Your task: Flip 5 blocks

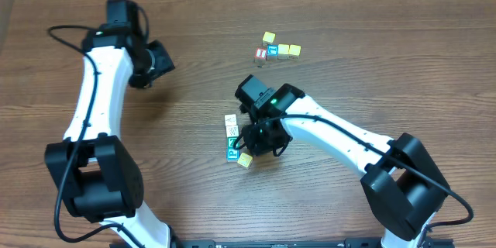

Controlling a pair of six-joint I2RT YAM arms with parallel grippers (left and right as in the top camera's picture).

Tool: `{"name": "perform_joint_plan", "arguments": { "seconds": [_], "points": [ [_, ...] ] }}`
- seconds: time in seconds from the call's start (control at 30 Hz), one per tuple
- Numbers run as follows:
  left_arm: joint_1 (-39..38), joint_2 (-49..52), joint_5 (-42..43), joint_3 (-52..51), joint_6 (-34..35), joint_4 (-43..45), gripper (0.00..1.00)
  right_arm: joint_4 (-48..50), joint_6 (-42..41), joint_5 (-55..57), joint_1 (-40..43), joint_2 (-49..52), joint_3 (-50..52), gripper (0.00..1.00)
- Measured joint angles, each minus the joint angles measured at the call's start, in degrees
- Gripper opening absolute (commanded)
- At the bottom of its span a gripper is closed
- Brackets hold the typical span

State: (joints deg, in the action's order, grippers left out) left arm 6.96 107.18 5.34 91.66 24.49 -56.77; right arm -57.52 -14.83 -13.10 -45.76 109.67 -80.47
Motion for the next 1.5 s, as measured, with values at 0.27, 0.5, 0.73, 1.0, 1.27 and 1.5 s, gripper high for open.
{"name": "perform_joint_plan", "arguments": {
  "seconds": [0.27,0.5,0.73,1.0,1.27,1.5],
  "points": [
    [1.9,0.0,-2.5,0.0,0.0,-0.1,1.0,-0.6,14.2,0.7,-5.7,0.0,0.0,0.47],
    [1.9,0.0,-6.8,0.0,0.0,-0.1,1.0,-0.2,18.3,10.3,-12.5,0.0,0.0,0.54],
    [1.9,0.0,-7.8,0.0,0.0,-0.1,1.0,3.1,22.8,13.9,-12.7,0.0,0.0,0.61],
    [1.9,0.0,-7.8,0.0,0.0,-0.1,1.0,3.8,25.5,12.1,-10.1,0.6,0.0,0.62],
    [1.9,0.0,-7.8,0.0,0.0,-0.1,1.0,3.9,26.7,10.1,-9.9,3.1,0.0,0.62],
    [1.9,0.0,-7.8,0.0,0.0,-0.1,1.0,3.9,24.6,9.2,-9.9,3.2,0.0,0.61]
  ]
}}
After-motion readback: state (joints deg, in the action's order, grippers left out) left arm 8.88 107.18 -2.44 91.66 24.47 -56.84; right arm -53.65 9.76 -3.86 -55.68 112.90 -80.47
